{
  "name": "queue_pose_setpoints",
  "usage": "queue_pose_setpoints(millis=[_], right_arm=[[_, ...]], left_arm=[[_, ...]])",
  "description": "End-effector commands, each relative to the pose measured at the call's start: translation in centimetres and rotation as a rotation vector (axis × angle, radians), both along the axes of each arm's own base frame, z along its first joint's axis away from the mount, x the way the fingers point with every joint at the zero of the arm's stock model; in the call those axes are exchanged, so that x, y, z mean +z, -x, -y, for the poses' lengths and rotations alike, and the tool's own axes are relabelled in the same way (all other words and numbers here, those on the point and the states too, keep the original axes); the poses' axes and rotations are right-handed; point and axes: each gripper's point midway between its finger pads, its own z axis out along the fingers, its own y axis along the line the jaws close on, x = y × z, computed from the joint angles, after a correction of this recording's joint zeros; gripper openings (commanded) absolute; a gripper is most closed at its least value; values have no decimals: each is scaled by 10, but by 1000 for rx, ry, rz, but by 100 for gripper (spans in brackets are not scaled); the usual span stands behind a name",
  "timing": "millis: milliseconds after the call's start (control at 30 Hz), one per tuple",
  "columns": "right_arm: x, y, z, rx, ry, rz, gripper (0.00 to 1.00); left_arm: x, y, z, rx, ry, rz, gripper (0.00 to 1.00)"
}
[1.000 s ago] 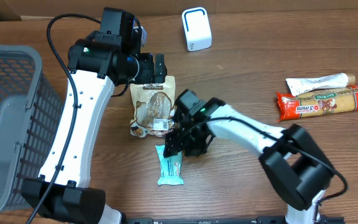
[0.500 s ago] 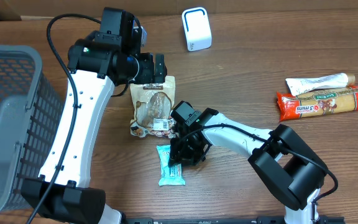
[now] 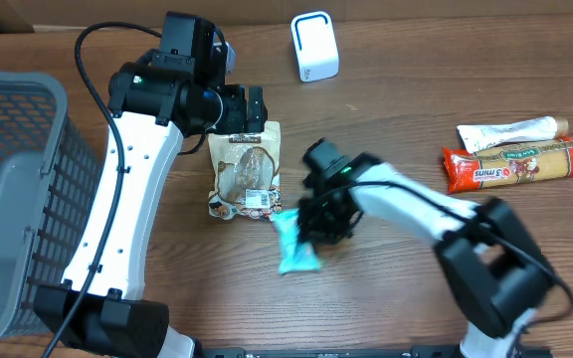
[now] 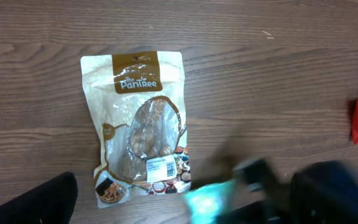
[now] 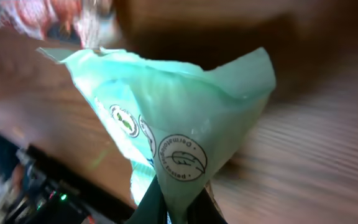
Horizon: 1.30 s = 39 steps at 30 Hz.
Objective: Scan the item barcode
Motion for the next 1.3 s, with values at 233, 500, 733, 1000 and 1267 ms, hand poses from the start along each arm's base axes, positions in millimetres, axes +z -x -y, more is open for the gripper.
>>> queue_pose_setpoints(millis=[233,500,733,1000,1267], right_arm=[[72,-61,125,-106,594,495,4],[79,-73,209,47,1173,605,4],[54,-83,203,73,1191,598,4],[17,-64,168,77,1005,467,4],[9,-55,150,98,943,447,14]], left_arm=[[-1,-3,-2,14,-2,-3,100],[-1,-3,-2,14,-2,-3,100],[-1,-3,-2,14,-2,-3,100],[-1,-3,-2,14,-2,-3,100],[-1,-3,-2,14,-2,-3,100]])
